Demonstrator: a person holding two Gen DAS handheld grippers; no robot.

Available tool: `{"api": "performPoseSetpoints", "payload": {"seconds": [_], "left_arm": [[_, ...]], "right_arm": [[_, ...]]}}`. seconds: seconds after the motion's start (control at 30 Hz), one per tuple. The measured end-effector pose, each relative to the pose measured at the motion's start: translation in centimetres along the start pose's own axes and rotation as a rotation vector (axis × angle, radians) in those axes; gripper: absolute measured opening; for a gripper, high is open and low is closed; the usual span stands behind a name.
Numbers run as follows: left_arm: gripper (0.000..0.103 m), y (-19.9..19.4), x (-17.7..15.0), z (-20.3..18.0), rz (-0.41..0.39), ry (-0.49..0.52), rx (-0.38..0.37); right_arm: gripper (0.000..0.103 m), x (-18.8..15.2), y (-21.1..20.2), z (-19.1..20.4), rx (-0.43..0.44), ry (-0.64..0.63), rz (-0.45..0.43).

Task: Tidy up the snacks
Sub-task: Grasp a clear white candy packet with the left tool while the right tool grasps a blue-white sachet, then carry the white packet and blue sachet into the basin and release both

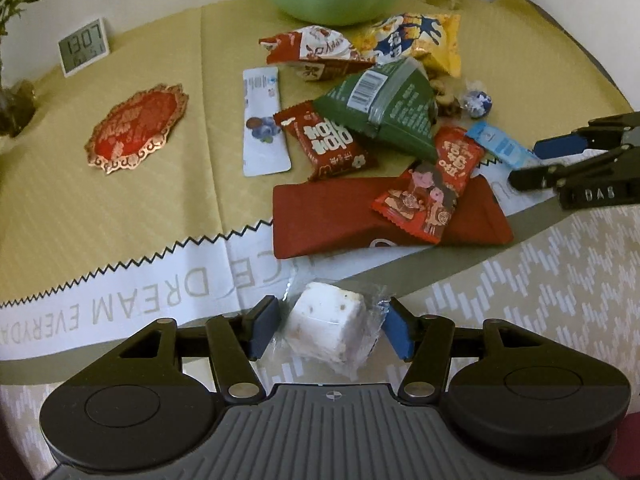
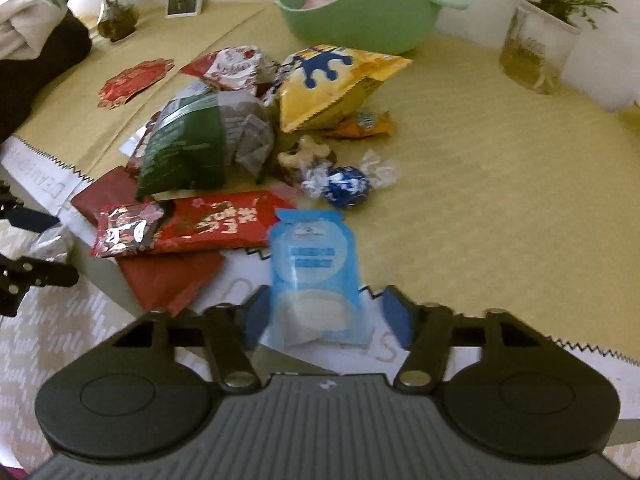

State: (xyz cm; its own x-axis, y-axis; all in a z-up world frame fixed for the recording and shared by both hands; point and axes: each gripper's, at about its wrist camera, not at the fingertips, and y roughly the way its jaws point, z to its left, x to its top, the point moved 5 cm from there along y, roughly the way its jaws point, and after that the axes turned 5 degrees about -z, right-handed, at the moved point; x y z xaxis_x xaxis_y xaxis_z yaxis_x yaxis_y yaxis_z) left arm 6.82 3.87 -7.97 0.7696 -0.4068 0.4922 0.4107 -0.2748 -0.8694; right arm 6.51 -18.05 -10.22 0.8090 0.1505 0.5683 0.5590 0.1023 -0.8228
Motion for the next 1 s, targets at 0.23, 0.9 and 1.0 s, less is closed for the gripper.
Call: {"api": "performPoseSetpoints", "payload": {"seconds": [0.23,0.9,1.0], "left_arm": [[0.103,0.0,0.8,-0.1,-0.018,-0.001,-0.006],[0.103,-4.4,11.4,0.3,-0.201,0.077,-0.008],[0.103,-4.3,13.8,-0.2,-0.228,0.099,-0.008]], "right_arm": [[0.038,-0.1,-0.4,-1.1,-0.014,0.013,-0.001],[0.031,2.2,-5.8,-1.5,0.073,0.122,-0.133],[0.031,4.1,-6.0,-1.7,0.086,0.142,-0.168]]}}
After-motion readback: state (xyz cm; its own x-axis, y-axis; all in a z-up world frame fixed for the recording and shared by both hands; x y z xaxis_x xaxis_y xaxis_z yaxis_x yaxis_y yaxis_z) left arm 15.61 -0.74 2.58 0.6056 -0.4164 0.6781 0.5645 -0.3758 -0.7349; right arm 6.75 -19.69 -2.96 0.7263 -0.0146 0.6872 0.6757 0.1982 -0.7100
